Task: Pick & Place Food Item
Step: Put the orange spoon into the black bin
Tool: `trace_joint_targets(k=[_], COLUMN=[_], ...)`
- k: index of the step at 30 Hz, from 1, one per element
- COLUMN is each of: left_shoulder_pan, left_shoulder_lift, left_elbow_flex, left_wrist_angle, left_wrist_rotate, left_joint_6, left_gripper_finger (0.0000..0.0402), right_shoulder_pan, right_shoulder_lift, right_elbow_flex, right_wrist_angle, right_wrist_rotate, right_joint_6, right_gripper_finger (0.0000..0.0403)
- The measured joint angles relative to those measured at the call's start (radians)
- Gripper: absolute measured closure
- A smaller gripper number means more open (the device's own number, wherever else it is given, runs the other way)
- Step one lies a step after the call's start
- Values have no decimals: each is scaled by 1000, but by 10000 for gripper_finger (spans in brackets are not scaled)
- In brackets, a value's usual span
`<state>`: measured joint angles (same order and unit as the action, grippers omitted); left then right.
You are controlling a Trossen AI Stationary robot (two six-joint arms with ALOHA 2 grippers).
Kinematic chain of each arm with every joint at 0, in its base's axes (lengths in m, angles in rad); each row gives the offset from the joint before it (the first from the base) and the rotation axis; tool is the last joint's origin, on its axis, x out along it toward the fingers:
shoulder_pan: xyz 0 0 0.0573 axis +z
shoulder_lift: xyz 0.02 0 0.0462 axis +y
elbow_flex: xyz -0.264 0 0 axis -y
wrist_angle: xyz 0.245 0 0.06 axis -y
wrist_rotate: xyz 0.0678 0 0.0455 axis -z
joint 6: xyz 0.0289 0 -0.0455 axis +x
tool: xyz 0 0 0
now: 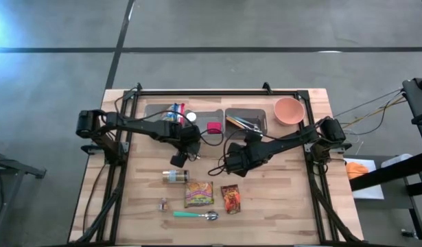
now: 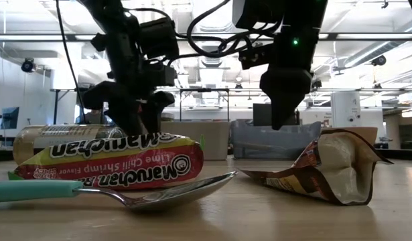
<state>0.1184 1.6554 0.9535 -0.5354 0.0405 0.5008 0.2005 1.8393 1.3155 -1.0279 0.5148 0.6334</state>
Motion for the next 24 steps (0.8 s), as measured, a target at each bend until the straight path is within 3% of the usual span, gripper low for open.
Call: trace_joint_targets(k=[18,24], left_shoulder_pan=[16,18], left_shoulder_lift=[110,113], left_elbow_flex=[3,4], left_wrist_angle=[37,16], left_wrist_rotate=[-7,-3], left_joint_6=[53,57], left_gripper_finger=[156,201], right_shoulder_pan=[0,0], right_shoulder_lift=[0,0], right_elbow_flex=[0,1], right_wrist_angle=[14,15], right_wrist_rotate=[-23,-27], right_joint_6=[-4,-5], right_gripper_finger=[55,55])
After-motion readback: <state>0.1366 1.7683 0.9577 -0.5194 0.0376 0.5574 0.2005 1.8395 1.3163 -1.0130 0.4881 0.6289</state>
